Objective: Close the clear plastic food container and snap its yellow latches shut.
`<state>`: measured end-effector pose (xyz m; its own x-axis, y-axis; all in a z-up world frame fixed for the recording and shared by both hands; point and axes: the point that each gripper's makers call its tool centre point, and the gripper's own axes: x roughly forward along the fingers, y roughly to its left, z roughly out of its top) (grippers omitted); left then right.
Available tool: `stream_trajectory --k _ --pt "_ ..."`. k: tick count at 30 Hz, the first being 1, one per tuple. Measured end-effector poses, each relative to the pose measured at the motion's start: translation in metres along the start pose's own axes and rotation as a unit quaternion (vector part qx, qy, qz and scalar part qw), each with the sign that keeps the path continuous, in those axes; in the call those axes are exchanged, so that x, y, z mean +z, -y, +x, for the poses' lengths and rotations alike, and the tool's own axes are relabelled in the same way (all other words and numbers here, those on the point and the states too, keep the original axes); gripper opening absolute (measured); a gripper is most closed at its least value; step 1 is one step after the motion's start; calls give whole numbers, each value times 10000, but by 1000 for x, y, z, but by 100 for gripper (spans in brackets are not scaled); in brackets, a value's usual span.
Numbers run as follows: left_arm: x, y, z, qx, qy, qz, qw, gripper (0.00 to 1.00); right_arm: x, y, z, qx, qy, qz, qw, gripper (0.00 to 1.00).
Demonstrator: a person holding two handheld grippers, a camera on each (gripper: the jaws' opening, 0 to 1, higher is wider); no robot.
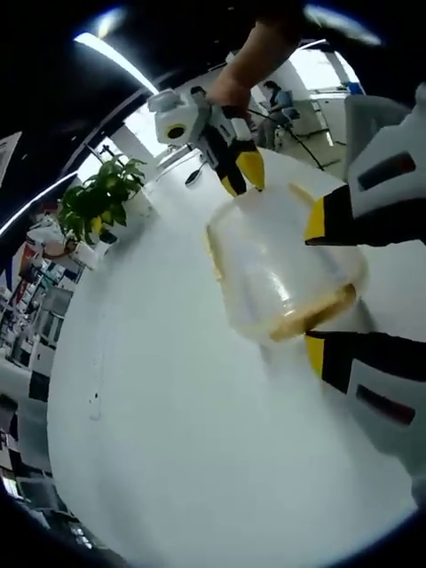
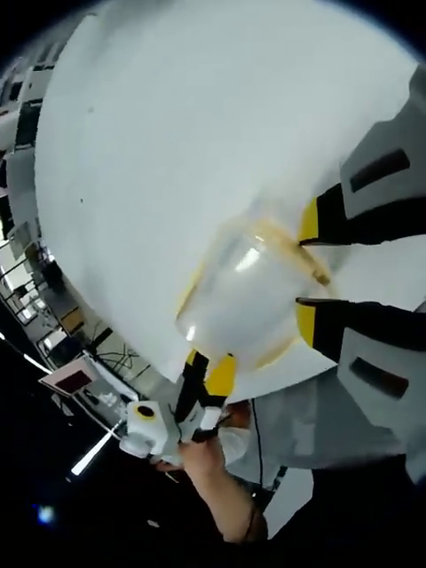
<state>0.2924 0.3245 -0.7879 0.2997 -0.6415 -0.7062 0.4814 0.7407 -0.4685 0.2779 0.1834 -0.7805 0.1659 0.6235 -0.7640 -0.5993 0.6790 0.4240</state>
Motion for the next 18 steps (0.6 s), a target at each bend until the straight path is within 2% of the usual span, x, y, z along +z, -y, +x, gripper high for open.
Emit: stream_trajectory --k 2,5,8,9,11,12,13,16,17,18 --pt "1 -1 -1 101 -26 138 9999 33 0 -3 -1 -155 -58 -237 9996 23" --pt "5 0 -2 297 -5 588 9978 34 2 -2 -1 -324 -114 -568 9978 24" --pt "11 1 -5 605 -7 1259 9902 35 2 -4 -1 -380 -104 -722 9966 25" --pt "11 1 -6 642 -13 1316 9892 36 3 -3 -2 -400 -95 -798 9960 26" --pt "14 1 -7 819 -11 1619 9834 38 4 -1 -2 -475 -72 -1071 9931 29" --pt "16 2 -7 868 -1 1738 9810 39 9 6 -3 -734 -6 -1417 9872 34" --pt "16 5 -7 841 -11 1849 9792 38 13 8 -4 -836 55 -1648 9828 38" --pt "18 6 -7 948 -64 2051 9741 39 16 2 -3 -732 106 -2182 9731 41" --pt "19 7 -7 977 -80 2175 9711 39 18 -1 -2 -689 165 -2429 9675 40" --pt "20 7 -8 997 -112 2305 9679 39 17 -3 -1 -649 155 -2528 9652 40"
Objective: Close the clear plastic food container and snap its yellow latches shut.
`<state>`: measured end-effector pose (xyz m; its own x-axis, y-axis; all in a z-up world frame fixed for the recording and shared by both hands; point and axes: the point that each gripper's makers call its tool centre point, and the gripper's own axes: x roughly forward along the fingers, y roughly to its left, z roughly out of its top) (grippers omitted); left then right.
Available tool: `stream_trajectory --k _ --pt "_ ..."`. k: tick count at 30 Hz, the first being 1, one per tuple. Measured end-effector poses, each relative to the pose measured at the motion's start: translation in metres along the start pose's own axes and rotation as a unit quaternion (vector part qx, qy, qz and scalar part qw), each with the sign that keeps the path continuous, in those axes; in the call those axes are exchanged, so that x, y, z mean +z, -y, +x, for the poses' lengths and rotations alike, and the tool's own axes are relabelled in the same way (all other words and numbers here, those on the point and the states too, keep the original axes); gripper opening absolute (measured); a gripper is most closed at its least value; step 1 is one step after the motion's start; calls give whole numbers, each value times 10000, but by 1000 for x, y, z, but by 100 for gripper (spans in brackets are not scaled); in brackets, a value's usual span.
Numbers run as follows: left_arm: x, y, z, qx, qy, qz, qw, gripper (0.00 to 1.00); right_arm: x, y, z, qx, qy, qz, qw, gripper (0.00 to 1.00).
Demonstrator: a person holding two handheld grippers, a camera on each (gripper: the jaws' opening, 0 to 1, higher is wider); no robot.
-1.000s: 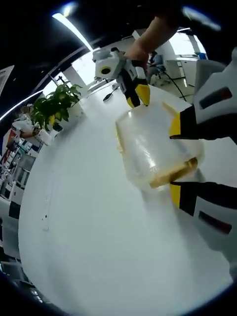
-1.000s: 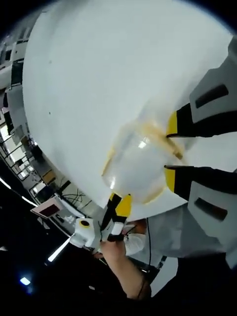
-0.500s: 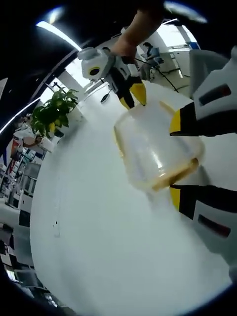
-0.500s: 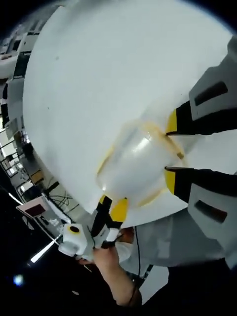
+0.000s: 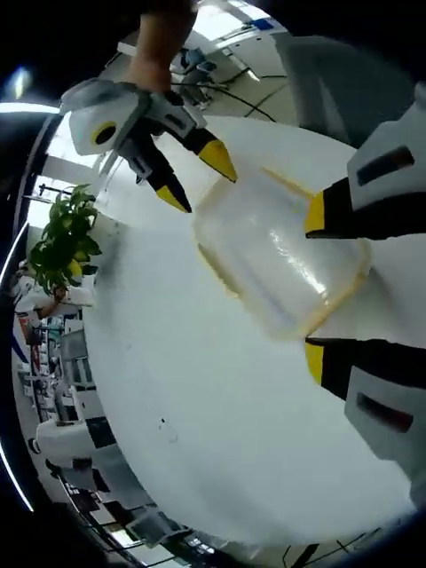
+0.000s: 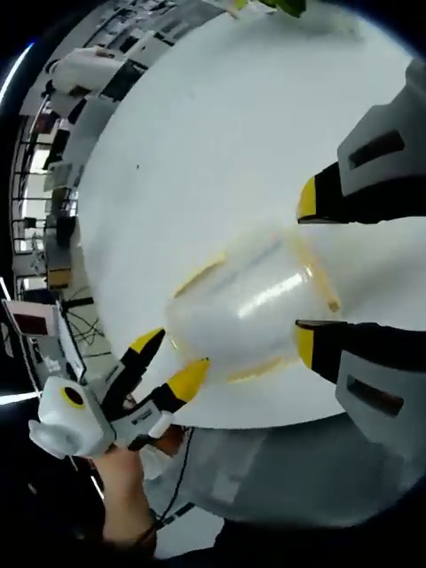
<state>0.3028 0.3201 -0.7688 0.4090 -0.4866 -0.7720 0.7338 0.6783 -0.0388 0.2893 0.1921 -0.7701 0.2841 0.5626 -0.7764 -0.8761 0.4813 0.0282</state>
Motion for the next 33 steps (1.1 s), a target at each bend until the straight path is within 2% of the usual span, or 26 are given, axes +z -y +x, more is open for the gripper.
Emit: stream_trajectory --k 4,6,9,13,17,21,23,29,33 --pt "6 3 -1 73 -97 672 9977 37 7 -7 3 85 51 -355 9993 43" --pt "12 13 1 -49 -46 1113 9938 34 9 -8 6 105 80 -373 9992 45" --pt "19 26 6 -266 15 1432 9893 34 18 -13 8 290 235 -420 9984 47" --pt "28 34 10 -411 64 1556 9869 32 32 -19 8 410 419 -495 9970 46" --pt "36 46 11 -609 138 1665 9841 31 40 -25 16 562 465 -589 9956 47" --pt "35 53 9 -672 124 1819 9809 31 45 -32 21 699 477 -618 9945 48" --pt "33 55 8 -690 120 2018 9769 28 45 -35 23 721 440 -743 9937 48" --pt "28 54 4 -676 92 2037 9767 28 46 -35 29 691 328 -981 9922 48" --pt "26 61 -1 -764 153 2004 9766 30 53 -29 26 670 412 -872 9931 47"
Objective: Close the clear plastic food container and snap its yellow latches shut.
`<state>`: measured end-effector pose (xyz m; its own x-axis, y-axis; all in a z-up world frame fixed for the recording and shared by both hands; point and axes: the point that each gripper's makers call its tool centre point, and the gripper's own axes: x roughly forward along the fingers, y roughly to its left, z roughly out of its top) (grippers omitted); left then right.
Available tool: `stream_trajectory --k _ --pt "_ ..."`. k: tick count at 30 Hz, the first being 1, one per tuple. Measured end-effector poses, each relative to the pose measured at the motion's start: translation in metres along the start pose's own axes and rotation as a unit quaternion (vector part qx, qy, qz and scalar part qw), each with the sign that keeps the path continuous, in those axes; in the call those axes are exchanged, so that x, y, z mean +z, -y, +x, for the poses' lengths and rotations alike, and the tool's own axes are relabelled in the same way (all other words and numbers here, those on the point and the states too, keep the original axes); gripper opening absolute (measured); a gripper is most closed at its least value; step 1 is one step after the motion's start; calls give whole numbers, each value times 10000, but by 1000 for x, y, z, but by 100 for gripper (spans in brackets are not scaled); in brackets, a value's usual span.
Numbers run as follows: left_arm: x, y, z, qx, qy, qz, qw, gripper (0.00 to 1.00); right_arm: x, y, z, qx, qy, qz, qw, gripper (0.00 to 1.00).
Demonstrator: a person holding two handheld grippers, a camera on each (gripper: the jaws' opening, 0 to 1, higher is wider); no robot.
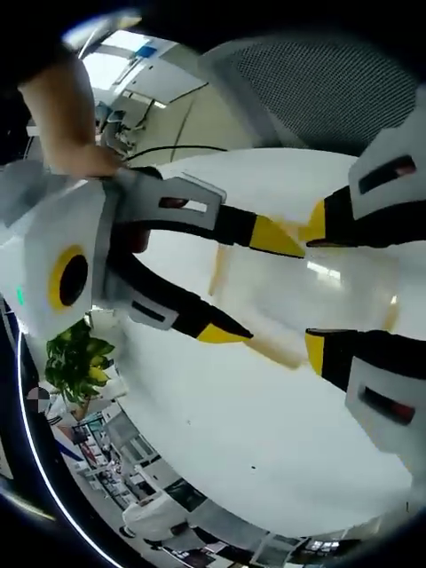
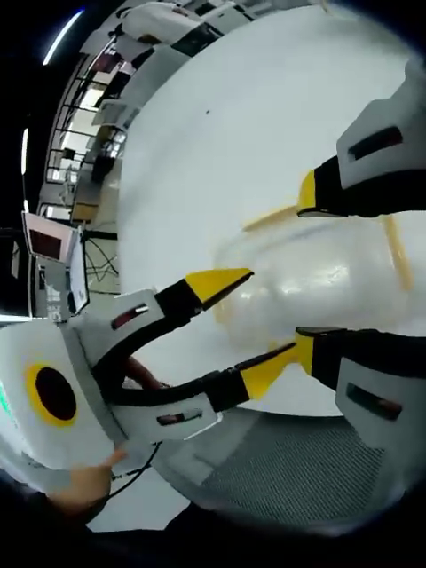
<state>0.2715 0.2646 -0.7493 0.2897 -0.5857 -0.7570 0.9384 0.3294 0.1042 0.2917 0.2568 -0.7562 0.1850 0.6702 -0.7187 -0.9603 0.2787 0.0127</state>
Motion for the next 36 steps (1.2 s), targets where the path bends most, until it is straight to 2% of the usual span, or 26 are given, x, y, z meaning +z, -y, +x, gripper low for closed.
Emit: stream_trajectory --k 4,8,14,21,23,26,31,33,34,36 --pt "1 9 3 -25 -5 176 9998 31 3 5 1 9 21 -17 10000 47" --pt "2 18 9 -10 32 322 9995 41 2 11 4 25 -97 -126 9999 48" --pt "-2 26 18 30 -174 940 9954 45 2 16 8 112 -366 -269 9989 50" --pt "-1 27 27 89 -250 1086 9937 45 -9 17 15 642 -1012 -324 9923 48" --pt "-1 24 29 150 -248 1126 9932 45 -7 24 16 584 -1077 -440 9915 47" --pt "-3 23 32 150 -312 1115 9932 45 -7 24 19 817 -1218 -282 9888 46" --pt "-2 18 32 195 -290 1152 9927 41 -9 21 23 1237 -1644 -387 9778 44" --pt "-2 18 33 169 -271 1206 9922 41 -10 16 23 1469 -1877 -468 9701 42" --pt "-2 18 33 157 -267 1207 9922 41 -9 18 25 1500 -1978 -700 9662 42" --pt "-3 19 33 143 -249 1252 9917 41 -9 15 26 1540 -2216 -844 9592 42"
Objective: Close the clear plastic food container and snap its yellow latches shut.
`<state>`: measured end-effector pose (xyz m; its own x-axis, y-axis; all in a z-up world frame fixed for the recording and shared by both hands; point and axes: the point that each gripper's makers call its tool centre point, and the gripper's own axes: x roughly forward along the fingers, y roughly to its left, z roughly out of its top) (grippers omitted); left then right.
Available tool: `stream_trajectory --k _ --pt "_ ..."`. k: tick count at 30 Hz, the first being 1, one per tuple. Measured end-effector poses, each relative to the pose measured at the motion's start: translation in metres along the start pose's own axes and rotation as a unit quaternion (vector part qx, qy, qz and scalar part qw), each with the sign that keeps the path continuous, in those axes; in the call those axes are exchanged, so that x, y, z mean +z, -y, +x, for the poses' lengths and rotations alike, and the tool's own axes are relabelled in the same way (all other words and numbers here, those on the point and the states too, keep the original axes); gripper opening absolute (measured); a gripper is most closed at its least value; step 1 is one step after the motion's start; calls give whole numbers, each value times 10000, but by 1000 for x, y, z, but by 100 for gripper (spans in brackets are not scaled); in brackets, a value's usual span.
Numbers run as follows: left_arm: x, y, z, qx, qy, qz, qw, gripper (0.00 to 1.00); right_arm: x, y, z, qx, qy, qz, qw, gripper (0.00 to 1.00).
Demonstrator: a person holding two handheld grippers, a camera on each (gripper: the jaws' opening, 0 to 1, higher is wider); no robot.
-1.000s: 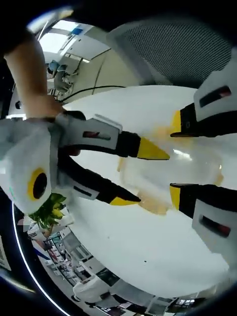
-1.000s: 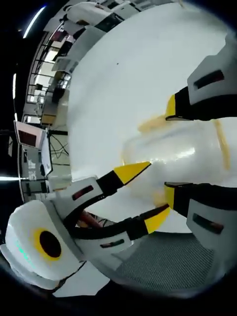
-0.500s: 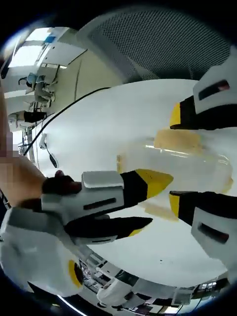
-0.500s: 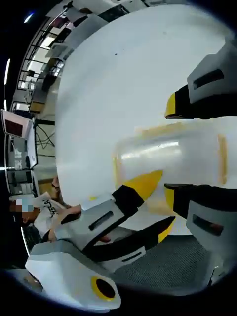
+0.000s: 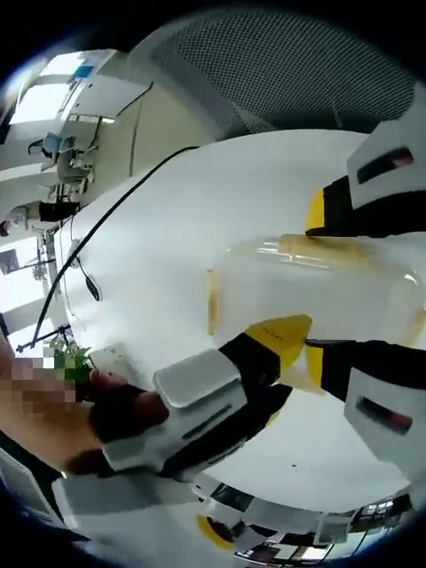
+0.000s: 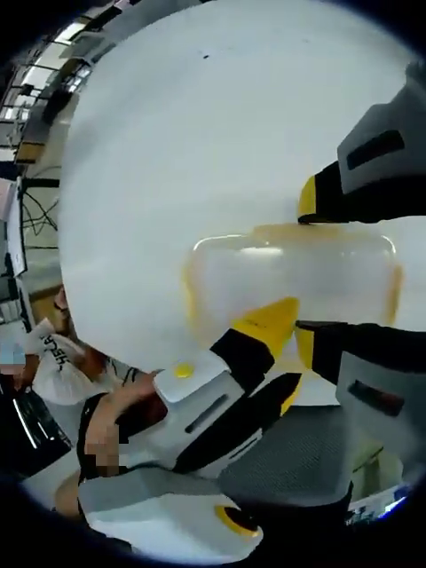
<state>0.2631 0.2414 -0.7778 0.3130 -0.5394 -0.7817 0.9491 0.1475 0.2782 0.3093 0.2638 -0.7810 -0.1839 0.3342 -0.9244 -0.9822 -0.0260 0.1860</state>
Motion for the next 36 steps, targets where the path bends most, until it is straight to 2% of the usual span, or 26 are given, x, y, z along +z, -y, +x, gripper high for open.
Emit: stream_trajectory --k 4,8,17,18,19,24,25,26,30,36 --pt "-3 -2 1 7 10 137 9999 39 0 2 4 174 -258 53 9995 41" --pt "-3 -3 1 -11 -35 48 10000 38 -1 1 5 241 -408 11 9989 40" --pt "-3 -3 1 -51 35 17 10000 37 -3 2 6 429 -469 63 9980 39" --pt "-3 -4 1 -39 42 -14 10000 37 -4 -3 6 601 -532 39 9968 37" --pt "-5 -3 1 -12 29 -98 9999 36 2 1 5 479 -466 73 9977 37" --pt "-4 -4 2 44 127 81 9999 34 0 0 4 550 -483 194 9971 37" --pt "-12 -10 1 279 -94 175 9994 33 0 0 2 556 -476 214 9971 37" --pt "-13 -5 6 151 6 166 9997 33 -2 0 3 568 -441 230 9971 38" --pt "-8 -5 1 91 51 147 9998 33 -4 0 3 572 -386 255 9973 38" --pt "-6 -6 1 103 127 61 9998 34 -5 0 5 551 -558 209 9967 39"
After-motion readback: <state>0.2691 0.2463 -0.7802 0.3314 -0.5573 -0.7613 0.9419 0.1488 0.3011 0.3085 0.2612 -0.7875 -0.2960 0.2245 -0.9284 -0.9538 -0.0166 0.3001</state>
